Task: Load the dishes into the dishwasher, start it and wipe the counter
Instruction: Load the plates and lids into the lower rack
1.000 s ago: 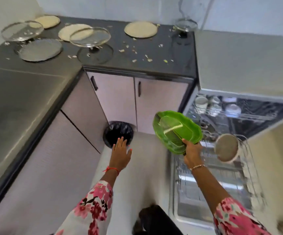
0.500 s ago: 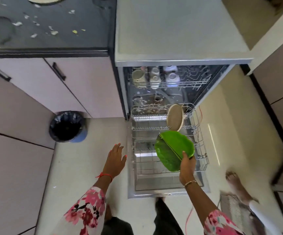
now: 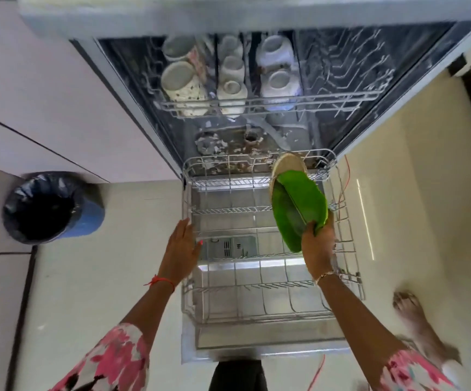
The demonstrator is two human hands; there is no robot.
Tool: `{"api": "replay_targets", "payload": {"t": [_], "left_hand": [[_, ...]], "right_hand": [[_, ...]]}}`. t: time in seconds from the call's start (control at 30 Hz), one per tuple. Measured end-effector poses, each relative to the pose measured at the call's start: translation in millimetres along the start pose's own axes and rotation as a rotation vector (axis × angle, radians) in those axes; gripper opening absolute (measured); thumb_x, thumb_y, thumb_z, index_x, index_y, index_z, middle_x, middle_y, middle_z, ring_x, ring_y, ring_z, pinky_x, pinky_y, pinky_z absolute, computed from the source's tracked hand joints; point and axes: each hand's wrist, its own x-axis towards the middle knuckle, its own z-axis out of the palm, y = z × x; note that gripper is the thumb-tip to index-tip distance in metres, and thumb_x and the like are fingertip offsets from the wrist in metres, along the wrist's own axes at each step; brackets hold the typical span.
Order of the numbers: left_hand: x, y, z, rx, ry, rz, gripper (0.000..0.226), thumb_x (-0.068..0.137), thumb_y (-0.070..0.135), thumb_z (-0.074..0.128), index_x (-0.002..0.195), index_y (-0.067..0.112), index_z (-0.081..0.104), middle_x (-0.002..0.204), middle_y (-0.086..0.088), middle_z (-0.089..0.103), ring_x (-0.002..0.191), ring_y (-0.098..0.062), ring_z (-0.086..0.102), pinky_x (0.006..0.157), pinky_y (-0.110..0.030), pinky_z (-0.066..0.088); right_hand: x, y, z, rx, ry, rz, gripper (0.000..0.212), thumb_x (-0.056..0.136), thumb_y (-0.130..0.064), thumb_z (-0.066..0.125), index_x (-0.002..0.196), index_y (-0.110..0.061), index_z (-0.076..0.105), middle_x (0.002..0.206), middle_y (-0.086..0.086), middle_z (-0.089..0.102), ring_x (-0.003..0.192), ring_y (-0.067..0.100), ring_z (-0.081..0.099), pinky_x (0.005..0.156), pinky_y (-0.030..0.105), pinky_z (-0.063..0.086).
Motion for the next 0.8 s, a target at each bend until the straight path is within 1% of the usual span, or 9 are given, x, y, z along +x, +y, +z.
{"api": "replay_targets", "payload": {"t": [0.13, 0.2, 0.27, 0.37, 0.43, 0.53, 0.6, 0.67, 0.8], "left_hand": [[51.6, -38.0, 36.2, 0.035, 0.021, 0.000, 0.058, 0.092, 0.014, 0.053, 0.141, -0.004, 0.028, 0.151, -0.021, 0.021, 0.143, -0.031, 0.015, 0.116, -0.035, 0.014], [73.0, -53.3, 50.5, 0.075, 0.021, 0.021, 0.064, 0.090, 0.011, 0.055, 0.142, -0.007, 0.022, 0.152, -0.023, 0.016, 0.143, -0.034, 0.012, 0.117, -0.039, 0.015], [88.1, -66.9, 60.5, 0.101, 0.044, 0.010, 0.070, 0.089, 0.008, 0.056, 0.143, -0.008, 0.014, 0.153, -0.023, 0.007, 0.143, -0.034, 0.008, 0.117, -0.041, 0.018], [102.9, -81.1, 72.5, 0.084, 0.072, -0.051, 0.073, 0.089, 0.002, 0.053, 0.144, -0.009, 0.006, 0.154, -0.022, -0.002, 0.144, -0.033, 0.003, 0.113, -0.035, 0.019], [108.3, -84.9, 78.7, 0.054, 0.081, -0.058, 0.070, 0.090, -0.004, 0.047, 0.143, -0.009, 0.002, 0.154, -0.023, -0.002, 0.144, -0.032, 0.001, 0.113, -0.030, 0.011], [112.5, -92.3, 89.5, -0.006, 0.080, -0.072, 0.071, 0.088, -0.015, 0.040, 0.144, -0.007, -0.003, 0.154, -0.023, -0.002, 0.144, -0.031, 0.003, 0.113, -0.026, 0.006], [114.0, -96.1, 96.1, -0.023, 0.092, -0.082, 0.075, 0.083, -0.023, 0.036, 0.144, -0.006, -0.005, 0.154, -0.024, -0.002, 0.144, -0.033, 0.005, 0.113, -0.028, 0.008], [114.0, -98.8, 100.8, 0.000, 0.102, -0.071, 0.078, 0.079, -0.027, 0.035, 0.143, -0.008, -0.005, 0.153, -0.026, -0.003, 0.143, -0.034, 0.005, 0.113, -0.028, 0.007], [112.4, -97.8, 102.3, -0.002, 0.104, -0.070, 0.083, 0.076, -0.029, 0.036, 0.143, -0.006, -0.007, 0.153, -0.024, -0.005, 0.143, -0.033, 0.002, 0.113, -0.027, 0.005]], "right_hand": [[35.5, 43.8, 47.1, -0.026, 0.025, -0.151, 0.036, 0.095, -0.005, 0.040, 0.130, 0.003, 0.041, 0.104, 0.016, 0.059, 0.088, 0.026, 0.057, 0.066, 0.009, 0.042], [48.5, 64.5, 68.8, -0.014, 0.014, -0.210, 0.043, 0.094, -0.013, 0.039, 0.133, 0.003, 0.038, 0.114, 0.018, 0.057, 0.097, 0.027, 0.056, 0.079, 0.015, 0.045], [56.1, 80.3, 85.0, 0.010, 0.013, -0.222, 0.042, 0.096, -0.011, 0.040, 0.136, 0.001, 0.036, 0.124, 0.017, 0.054, 0.108, 0.025, 0.053, 0.093, 0.025, 0.043], [62.8, 97.6, 105.4, 0.037, 0.043, -0.188, 0.037, 0.098, -0.006, 0.040, 0.134, 0.000, 0.037, 0.114, 0.004, 0.051, 0.099, 0.018, 0.050, 0.084, 0.015, 0.040], [65.0, 106.0, 115.7, 0.056, 0.054, -0.196, 0.032, 0.097, -0.008, 0.040, 0.129, 0.000, 0.041, 0.106, 0.004, 0.052, 0.091, 0.019, 0.050, 0.079, 0.017, 0.040], [66.6, 113.0, 125.2, 0.091, 0.059, -0.200, 0.024, 0.097, -0.004, 0.040, 0.121, -0.005, 0.044, 0.099, 0.002, 0.050, 0.085, 0.008, 0.046, 0.075, 0.007, 0.037], [66.5, 114.5, 126.0, 0.112, 0.090, -0.209, 0.026, 0.097, -0.004, 0.041, 0.122, -0.007, 0.044, 0.102, 0.002, 0.053, 0.090, 0.007, 0.048, 0.078, 0.004, 0.038], [65.3, 117.5, 123.1, 0.117, 0.118, -0.213, 0.029, 0.096, -0.004, 0.042, 0.125, -0.002, 0.045, 0.108, 0.006, 0.056, 0.096, 0.013, 0.052, 0.082, 0.010, 0.041], [64.4, 120.0, 115.3, 0.128, 0.179, -0.235, 0.035, 0.095, -0.002, 0.044, 0.130, -0.004, 0.042, 0.115, 0.003, 0.051, 0.101, 0.000, 0.047, 0.085, 0.001, 0.038]]}}
